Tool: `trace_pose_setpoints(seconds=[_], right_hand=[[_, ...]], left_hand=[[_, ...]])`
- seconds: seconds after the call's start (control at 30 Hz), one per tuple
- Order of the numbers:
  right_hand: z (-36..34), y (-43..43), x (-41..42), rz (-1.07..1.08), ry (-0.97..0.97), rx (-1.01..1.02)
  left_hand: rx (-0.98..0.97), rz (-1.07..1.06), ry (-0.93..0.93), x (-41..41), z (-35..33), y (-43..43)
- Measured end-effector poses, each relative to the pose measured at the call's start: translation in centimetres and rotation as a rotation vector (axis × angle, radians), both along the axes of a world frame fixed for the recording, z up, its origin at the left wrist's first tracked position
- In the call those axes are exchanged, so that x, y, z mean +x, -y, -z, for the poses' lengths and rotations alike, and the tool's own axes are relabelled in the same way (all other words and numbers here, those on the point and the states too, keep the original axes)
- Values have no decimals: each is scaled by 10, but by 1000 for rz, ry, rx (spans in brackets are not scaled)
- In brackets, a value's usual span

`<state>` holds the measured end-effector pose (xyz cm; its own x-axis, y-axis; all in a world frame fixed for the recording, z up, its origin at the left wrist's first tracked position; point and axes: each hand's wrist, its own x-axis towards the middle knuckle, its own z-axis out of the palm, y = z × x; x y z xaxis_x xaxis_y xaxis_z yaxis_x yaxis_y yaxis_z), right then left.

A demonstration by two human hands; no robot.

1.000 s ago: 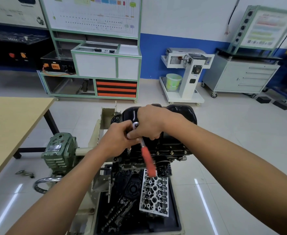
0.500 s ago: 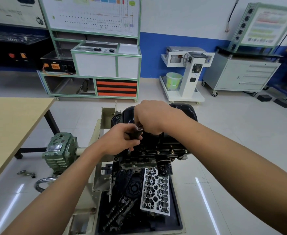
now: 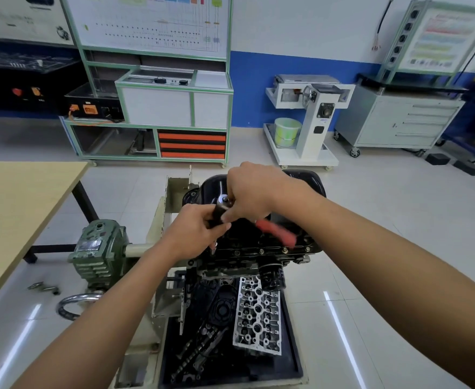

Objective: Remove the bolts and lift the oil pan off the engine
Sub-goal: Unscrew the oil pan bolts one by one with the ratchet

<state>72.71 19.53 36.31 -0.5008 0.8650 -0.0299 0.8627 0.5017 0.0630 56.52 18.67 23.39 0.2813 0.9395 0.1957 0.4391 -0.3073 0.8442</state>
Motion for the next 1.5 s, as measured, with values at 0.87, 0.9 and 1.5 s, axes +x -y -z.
trace_pose_setpoints(seconds=[0.87,0.9,1.5], right_hand=[[5,-2,-12,-150,51,150],[5,-2,-11,-104,41,168],[1,0,-12,38,43,91]], left_hand=[[-138,22,100,-7,-9,-2],[-110,-2,104,-7,-7,-2],[-126,71,130,-3,-1,-5]])
